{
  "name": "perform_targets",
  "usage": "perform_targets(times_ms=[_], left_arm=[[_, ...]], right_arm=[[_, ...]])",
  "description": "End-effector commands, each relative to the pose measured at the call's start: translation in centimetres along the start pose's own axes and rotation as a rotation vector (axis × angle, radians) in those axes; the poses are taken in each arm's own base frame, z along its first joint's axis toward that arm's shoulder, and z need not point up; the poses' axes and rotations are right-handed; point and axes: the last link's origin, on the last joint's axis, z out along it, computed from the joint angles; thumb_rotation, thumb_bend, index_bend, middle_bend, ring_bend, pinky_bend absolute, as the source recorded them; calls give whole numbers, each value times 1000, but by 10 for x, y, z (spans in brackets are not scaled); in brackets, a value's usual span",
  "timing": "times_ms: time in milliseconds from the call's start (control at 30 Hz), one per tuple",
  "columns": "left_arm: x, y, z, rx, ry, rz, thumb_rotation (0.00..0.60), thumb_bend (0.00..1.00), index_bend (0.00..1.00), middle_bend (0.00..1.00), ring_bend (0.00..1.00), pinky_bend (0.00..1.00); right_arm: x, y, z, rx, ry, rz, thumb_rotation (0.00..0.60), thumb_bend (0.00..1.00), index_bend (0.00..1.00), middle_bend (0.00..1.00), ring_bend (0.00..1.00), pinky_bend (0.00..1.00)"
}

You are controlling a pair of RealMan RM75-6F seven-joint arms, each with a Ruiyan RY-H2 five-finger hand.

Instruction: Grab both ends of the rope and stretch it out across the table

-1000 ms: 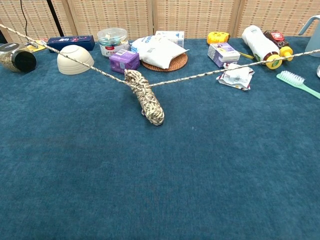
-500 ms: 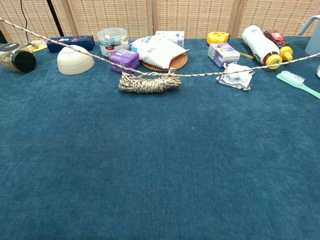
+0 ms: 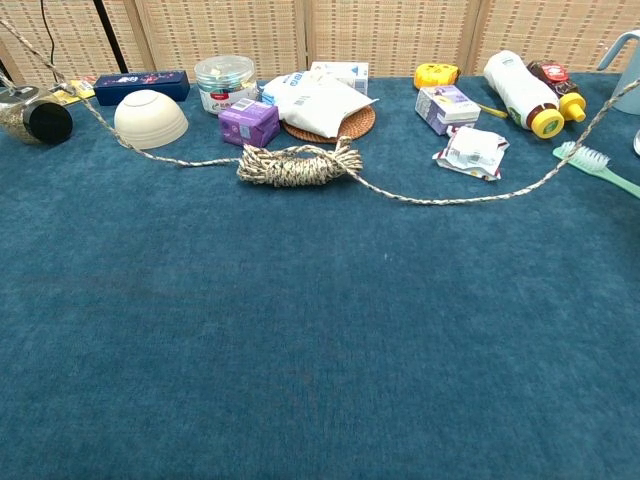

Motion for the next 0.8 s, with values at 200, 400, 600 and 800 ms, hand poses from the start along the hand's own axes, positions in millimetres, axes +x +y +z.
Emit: perform_targets(times_ms=[200, 400, 600, 800], left_arm=[[-10, 51, 10, -122, -13, -66, 600, 362, 771, 227, 18, 0], [-19, 81, 11, -190, -38, -109, 600, 352, 420, 162, 6, 0], [-24, 96, 5, -215, -143, -143, 600, 235, 0, 0, 0, 0], [-19, 94, -1, -202, -188, -144, 600, 148, 0, 0, 0, 0]], right_arm=[[-10, -44, 2, 127, -59, 77, 600, 423, 666, 285, 22, 0], [-22, -75, 2, 218, -123, 111, 600, 423, 501, 188, 2, 0], [-33, -93, 1, 277, -200, 92, 600, 422, 94, 7, 0, 0], [-27, -88, 1, 271, -203, 59, 505, 311, 0, 0, 0, 0]])
